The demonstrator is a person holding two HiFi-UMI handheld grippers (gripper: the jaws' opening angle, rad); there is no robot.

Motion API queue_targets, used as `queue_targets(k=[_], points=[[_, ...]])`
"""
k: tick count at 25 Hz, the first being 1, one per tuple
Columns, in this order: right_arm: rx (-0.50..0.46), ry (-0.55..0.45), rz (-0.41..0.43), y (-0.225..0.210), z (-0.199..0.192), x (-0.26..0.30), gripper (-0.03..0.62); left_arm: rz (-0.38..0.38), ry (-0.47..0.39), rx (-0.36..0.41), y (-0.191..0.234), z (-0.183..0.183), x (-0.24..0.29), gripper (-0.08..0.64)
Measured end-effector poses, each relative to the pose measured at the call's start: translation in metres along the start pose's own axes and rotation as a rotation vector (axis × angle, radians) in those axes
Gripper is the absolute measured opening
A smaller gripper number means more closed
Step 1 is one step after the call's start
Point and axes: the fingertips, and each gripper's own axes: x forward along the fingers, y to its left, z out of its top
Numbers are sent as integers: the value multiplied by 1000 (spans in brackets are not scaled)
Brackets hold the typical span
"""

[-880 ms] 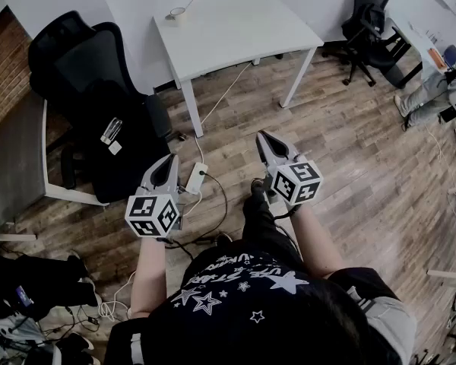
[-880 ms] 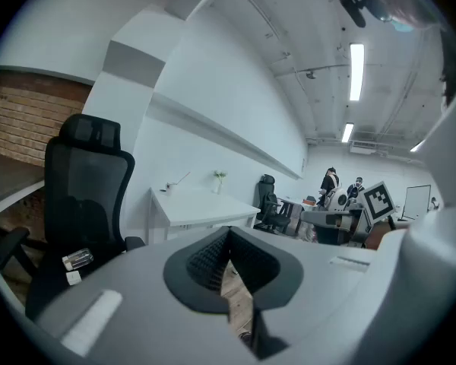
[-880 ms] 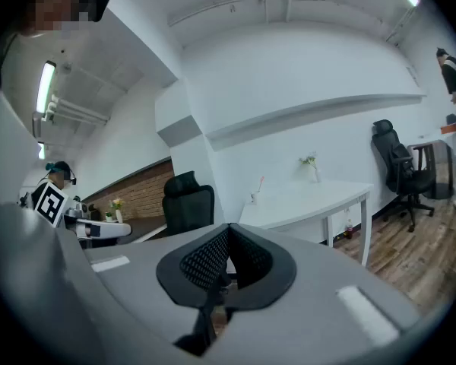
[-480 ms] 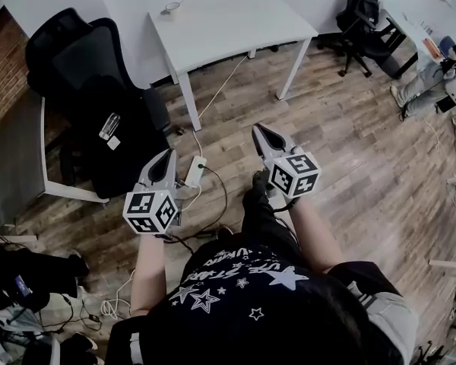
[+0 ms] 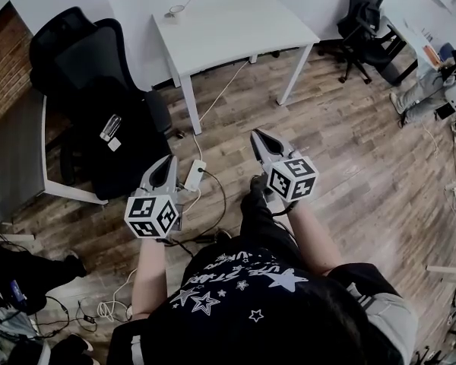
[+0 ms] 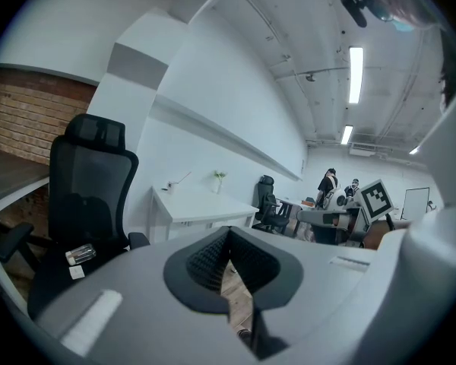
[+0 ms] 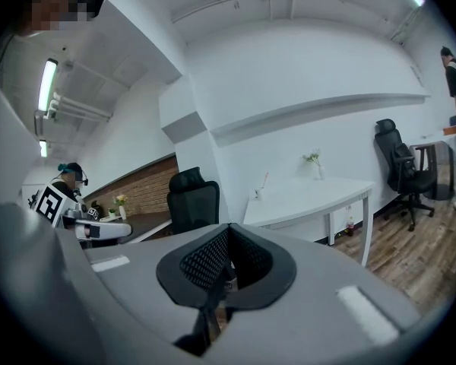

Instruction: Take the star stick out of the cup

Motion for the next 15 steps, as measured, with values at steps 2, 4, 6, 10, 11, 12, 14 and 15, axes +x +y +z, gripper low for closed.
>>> queue_targets(k=[2,4,6,10,11,12,14,15], points=[[9,0,-13,-5,-1,1,15,-1,5,-9,0,-3,2,3],[23,-7,-23,-10,0,1,15,-3,8,-16,-1,-5,5,3],[30,-14,-30,-16,1,1,17,-7,8,-17,-2,-4,9,3],[27,-14,-34,-29,2,4,17,-13,8,-9,-3,-1,25,3],[27,-13,-35,-33,3,5,17,-15,9,-4,-3,1,30,3],[27,-12,-37,-39,3,6,17,-18,9,0,-4,3,36,3],[33,-14,-44,-51,7,11,17,-20,8,6,-5,8,49,3],[40,-15,-47,-58,10,16,17,-19,7,7,-4,12,57,3]])
